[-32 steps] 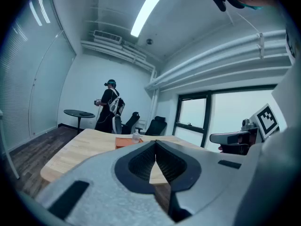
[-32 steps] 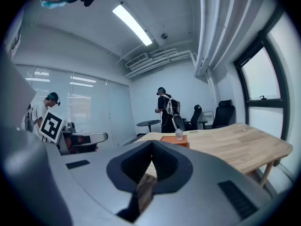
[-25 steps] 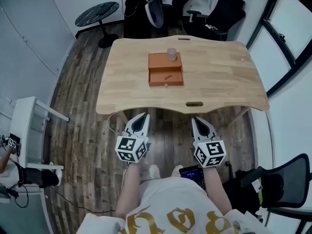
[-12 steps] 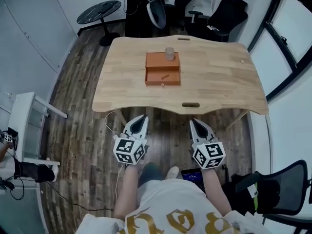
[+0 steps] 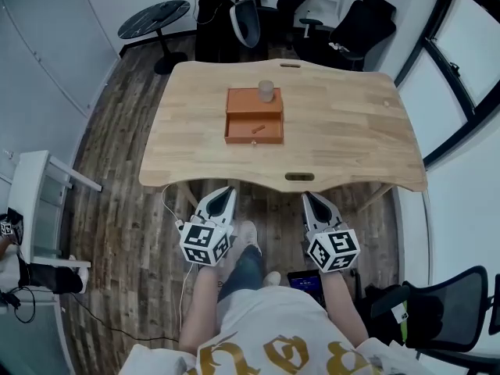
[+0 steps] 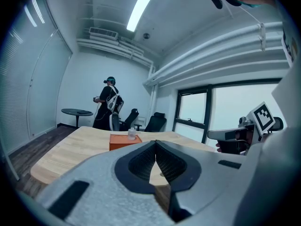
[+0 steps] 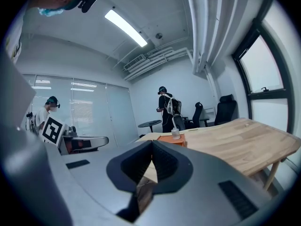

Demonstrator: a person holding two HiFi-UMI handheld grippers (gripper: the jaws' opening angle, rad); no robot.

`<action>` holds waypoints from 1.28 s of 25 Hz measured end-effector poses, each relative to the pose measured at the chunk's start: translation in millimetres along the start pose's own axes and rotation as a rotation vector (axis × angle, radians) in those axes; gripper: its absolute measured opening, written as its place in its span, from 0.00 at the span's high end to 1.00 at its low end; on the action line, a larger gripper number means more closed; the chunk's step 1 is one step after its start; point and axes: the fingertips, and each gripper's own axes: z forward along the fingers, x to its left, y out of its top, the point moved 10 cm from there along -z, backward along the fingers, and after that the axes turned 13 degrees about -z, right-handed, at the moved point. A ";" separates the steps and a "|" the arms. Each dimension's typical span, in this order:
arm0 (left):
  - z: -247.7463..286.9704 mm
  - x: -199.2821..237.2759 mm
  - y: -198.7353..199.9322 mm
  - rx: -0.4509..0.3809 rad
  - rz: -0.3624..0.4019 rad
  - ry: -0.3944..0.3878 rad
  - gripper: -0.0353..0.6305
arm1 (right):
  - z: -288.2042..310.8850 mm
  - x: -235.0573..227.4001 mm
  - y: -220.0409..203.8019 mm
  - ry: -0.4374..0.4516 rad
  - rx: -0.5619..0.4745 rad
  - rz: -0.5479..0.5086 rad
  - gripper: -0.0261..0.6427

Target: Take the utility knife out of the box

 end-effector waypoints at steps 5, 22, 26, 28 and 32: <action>51.3 32.5 14.9 0.008 -0.003 0.006 0.93 | 40.8 -28.9 6.6 -0.031 -0.062 -0.003 0.94; 268.8 169.0 78.8 0.117 0.019 -0.060 0.93 | 260.9 -128.1 17.4 -0.122 0.054 0.051 0.94; 293.4 175.0 80.2 0.150 0.027 -0.081 0.93 | 271.7 -136.7 13.8 -0.142 0.075 0.072 0.94; 303.5 175.7 81.6 0.165 0.033 -0.089 0.93 | 275.1 -140.9 11.2 -0.148 0.089 0.082 0.94; 316.8 179.1 84.3 0.172 0.034 -0.097 0.93 | 285.6 -146.4 6.3 -0.141 0.106 0.087 0.94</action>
